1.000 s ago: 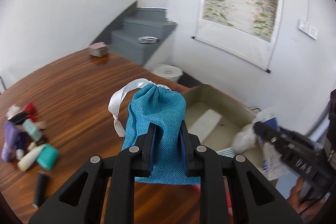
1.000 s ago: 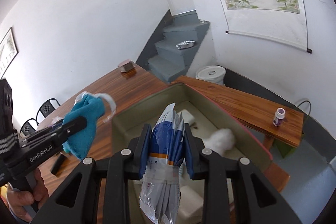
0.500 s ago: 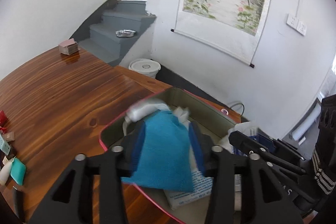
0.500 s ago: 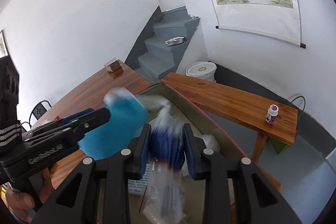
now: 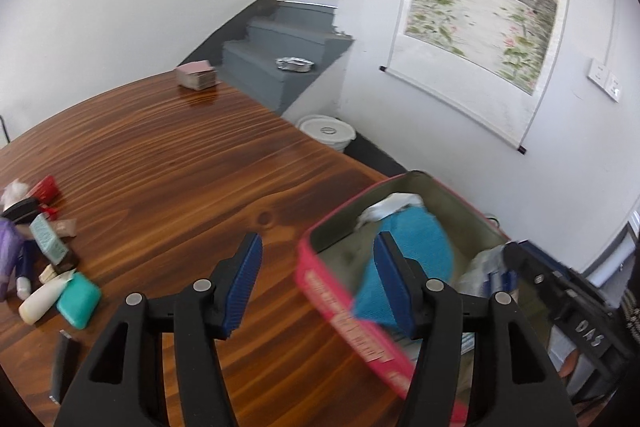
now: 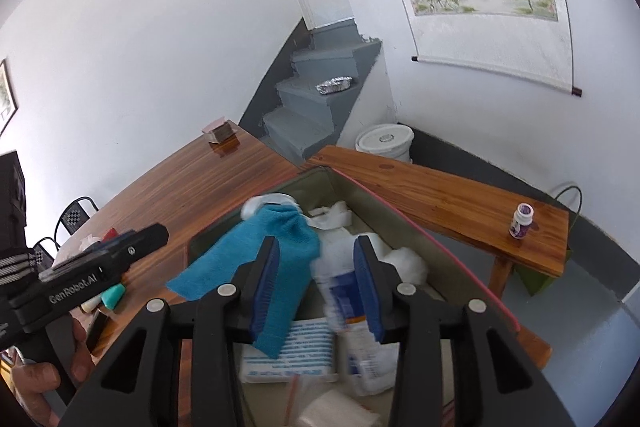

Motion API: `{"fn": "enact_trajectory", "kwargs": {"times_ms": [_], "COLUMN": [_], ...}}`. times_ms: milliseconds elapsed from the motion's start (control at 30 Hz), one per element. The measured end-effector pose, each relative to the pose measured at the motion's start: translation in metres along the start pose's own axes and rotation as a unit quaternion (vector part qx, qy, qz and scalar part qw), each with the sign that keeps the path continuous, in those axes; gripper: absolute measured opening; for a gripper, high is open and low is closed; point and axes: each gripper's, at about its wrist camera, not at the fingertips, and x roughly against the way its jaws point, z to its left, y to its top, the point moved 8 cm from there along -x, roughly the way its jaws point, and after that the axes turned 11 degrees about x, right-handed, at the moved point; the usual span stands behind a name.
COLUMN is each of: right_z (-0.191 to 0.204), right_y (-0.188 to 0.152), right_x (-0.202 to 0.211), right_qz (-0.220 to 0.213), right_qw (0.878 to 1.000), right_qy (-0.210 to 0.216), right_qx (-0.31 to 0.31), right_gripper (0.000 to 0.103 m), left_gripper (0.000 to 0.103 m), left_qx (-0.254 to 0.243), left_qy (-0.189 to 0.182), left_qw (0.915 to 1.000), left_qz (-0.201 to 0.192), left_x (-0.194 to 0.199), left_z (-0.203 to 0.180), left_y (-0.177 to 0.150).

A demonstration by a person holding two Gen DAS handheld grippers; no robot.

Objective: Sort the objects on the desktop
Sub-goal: 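Move both grippers back to the pile of items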

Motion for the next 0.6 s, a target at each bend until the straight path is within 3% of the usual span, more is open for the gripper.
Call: {"fn": "enact_trajectory", "kwargs": {"times_ms": [67, 233, 600], "right_z": [0.011, 0.047, 0.161], "right_y": [0.002, 0.001, -0.024], "right_x": [0.002, 0.003, -0.022], "right_qz": [-0.006, -0.012, 0.029], "right_qw": [1.0, 0.999, 0.987], "right_qy": [0.005, 0.029, 0.128], "right_qx": [0.007, 0.028, 0.088], "right_gripper": [0.044, 0.059, 0.069], "left_gripper": [0.062, 0.062, 0.062], "left_qx": [0.004, 0.028, 0.097], "left_qy": [0.014, 0.048, 0.13], "left_qw": [0.9999, 0.9984, 0.9866], "left_qz": [-0.001, -0.003, -0.016], "left_x": [0.003, 0.015, 0.052], "left_z": [0.013, 0.061, 0.193], "left_y": [-0.001, -0.004, -0.004]}}
